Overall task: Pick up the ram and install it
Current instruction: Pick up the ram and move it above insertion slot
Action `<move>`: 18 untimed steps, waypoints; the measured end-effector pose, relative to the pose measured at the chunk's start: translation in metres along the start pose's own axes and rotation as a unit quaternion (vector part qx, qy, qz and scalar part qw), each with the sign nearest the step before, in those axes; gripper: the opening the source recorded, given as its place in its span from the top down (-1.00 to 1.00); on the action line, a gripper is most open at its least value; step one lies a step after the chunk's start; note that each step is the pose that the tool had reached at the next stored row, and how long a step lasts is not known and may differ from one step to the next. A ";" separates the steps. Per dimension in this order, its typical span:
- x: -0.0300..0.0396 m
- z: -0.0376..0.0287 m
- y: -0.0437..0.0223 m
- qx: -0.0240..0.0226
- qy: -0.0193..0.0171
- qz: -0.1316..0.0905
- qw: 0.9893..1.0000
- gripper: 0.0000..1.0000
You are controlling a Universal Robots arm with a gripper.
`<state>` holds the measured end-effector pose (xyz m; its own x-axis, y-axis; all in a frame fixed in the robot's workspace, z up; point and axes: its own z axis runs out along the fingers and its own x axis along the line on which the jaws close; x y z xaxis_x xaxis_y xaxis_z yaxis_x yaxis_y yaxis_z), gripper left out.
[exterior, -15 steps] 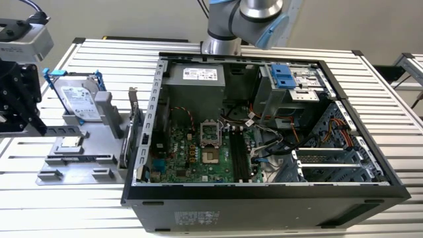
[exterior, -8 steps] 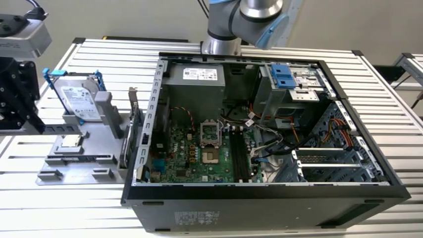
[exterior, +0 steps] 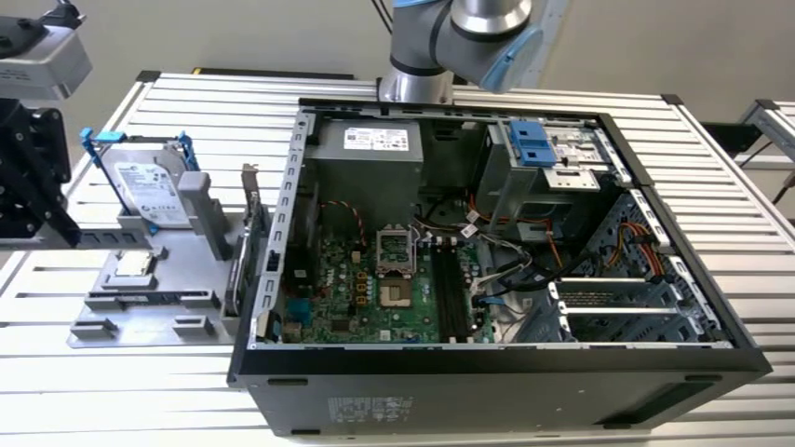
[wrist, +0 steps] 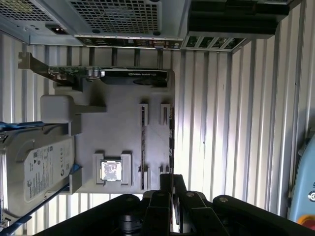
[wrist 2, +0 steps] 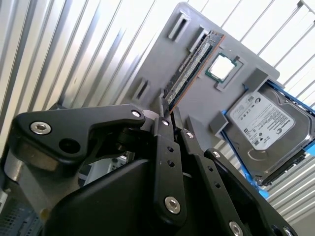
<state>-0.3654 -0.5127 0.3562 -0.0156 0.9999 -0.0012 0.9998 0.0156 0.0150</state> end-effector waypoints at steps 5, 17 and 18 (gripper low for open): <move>0.0000 -0.0040 0.0000 0.000 0.000 0.001 1.000 1.00; 0.0000 -0.0126 0.0000 0.000 0.000 0.002 1.000 1.00; 0.0000 -0.0132 0.0000 0.000 0.000 0.002 1.000 1.00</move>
<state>-0.3656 -0.5127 0.3693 -0.0114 0.9999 -0.0013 0.9998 0.0114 0.0150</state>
